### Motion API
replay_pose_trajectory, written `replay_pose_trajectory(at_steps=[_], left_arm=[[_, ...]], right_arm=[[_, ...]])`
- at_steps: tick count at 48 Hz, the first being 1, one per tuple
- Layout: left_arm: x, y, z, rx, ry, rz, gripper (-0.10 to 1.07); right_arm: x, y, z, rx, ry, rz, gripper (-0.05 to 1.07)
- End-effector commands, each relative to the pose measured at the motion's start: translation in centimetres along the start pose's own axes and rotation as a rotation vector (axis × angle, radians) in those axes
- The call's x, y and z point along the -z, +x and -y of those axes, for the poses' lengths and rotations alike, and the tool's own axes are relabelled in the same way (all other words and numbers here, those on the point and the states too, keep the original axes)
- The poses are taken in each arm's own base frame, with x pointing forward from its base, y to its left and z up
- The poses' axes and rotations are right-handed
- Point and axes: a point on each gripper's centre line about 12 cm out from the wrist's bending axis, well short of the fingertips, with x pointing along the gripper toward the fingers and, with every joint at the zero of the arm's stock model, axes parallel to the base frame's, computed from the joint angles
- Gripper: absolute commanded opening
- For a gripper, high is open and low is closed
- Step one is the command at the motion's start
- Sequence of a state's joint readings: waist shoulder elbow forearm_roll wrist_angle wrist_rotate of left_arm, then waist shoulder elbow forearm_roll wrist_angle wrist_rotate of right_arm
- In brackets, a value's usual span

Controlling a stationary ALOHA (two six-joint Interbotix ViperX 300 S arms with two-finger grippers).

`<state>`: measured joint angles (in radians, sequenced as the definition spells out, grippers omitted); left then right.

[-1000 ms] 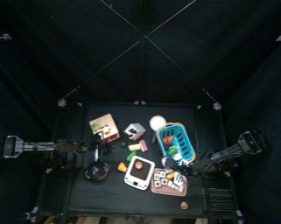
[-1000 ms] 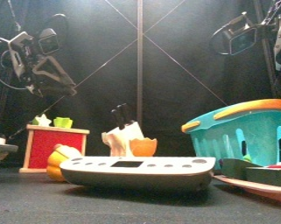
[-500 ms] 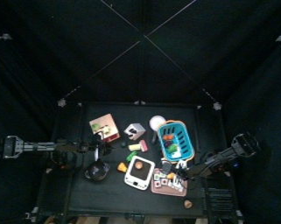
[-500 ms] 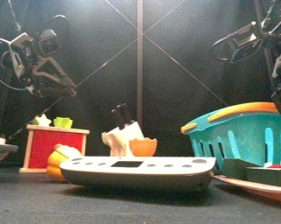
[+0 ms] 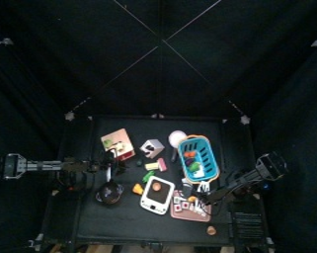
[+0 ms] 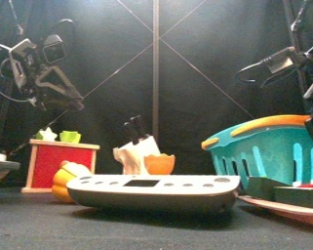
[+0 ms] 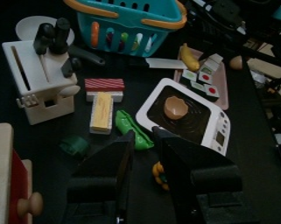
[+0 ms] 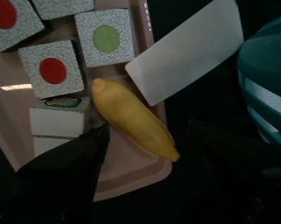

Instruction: Grab banana

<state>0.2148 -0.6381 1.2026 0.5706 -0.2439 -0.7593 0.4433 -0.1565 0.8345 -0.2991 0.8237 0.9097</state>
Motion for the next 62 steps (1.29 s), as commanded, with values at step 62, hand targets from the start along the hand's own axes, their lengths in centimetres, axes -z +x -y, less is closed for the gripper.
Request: replay_pose_trajectory(at_steps=[62], left_arm=[[-0.4,0.1,0.0,-0.001,0.001,0.011,0.68]], right_arm=[[-1.7,-3.5,-1.1,-0.044,-0.012,0.087,0.64]])
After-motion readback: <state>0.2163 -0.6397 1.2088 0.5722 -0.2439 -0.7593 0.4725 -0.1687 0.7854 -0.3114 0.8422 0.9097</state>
